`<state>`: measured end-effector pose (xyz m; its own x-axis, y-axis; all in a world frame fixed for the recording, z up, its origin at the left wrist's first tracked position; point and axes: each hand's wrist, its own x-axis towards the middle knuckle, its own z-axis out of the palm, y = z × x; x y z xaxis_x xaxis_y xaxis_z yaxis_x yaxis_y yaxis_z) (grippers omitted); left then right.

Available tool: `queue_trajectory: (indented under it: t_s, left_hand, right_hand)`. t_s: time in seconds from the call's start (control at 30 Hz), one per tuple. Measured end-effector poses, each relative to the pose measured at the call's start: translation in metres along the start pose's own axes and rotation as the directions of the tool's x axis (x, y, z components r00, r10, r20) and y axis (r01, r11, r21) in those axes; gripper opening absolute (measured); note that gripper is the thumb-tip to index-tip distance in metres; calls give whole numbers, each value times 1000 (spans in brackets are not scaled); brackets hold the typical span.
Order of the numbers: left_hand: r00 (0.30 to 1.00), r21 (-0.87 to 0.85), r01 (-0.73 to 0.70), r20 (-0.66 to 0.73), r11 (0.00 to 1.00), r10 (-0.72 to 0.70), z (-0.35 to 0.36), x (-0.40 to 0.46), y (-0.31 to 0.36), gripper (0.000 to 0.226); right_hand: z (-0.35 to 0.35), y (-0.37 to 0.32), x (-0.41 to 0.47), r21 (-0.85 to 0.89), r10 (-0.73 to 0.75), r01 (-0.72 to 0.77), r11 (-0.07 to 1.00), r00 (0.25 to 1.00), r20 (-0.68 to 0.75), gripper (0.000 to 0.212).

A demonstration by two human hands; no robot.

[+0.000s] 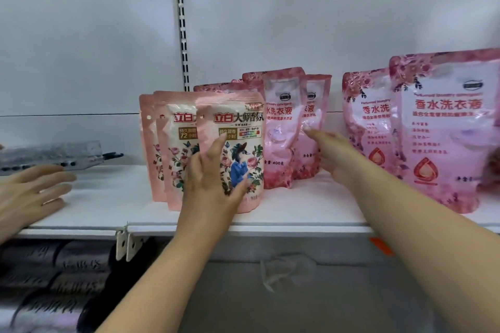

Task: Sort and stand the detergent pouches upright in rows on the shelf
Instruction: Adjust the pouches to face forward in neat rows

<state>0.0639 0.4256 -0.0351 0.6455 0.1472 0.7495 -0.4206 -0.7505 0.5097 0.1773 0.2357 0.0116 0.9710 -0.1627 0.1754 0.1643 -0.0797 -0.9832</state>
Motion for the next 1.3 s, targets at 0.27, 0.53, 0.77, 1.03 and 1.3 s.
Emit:
queue_trajectory:
  t_s: [0.27, 0.53, 0.77, 1.03, 1.3]
  left_hand:
    - [998, 39, 57, -14, 998, -56, 1, 3, 5, 67]
    - [996, 76, 84, -47, 994, -81, 1, 2, 5, 66]
    - [993, 108, 115, -52, 987, -109, 4, 0, 13, 66]
    - [990, 134, 138, -52, 981, -132, 6, 0, 14, 66]
    - [991, 136, 129, -50, 982, -123, 8, 0, 14, 66]
  right_hand:
    - [-3, 12, 35, -8, 98, -97, 995, 993, 69, 64]
    - [-4, 16, 38, -63, 17, -24, 998, 993, -114, 61]
    - [-11, 17, 44, 38, 15, -6, 999, 968, -251, 57]
    - [-13, 17, 48, -144, 36, -60, 988, 985, -168, 59]
    - [-9, 16, 57, -331, 124, -93, 939, 989, 76, 79]
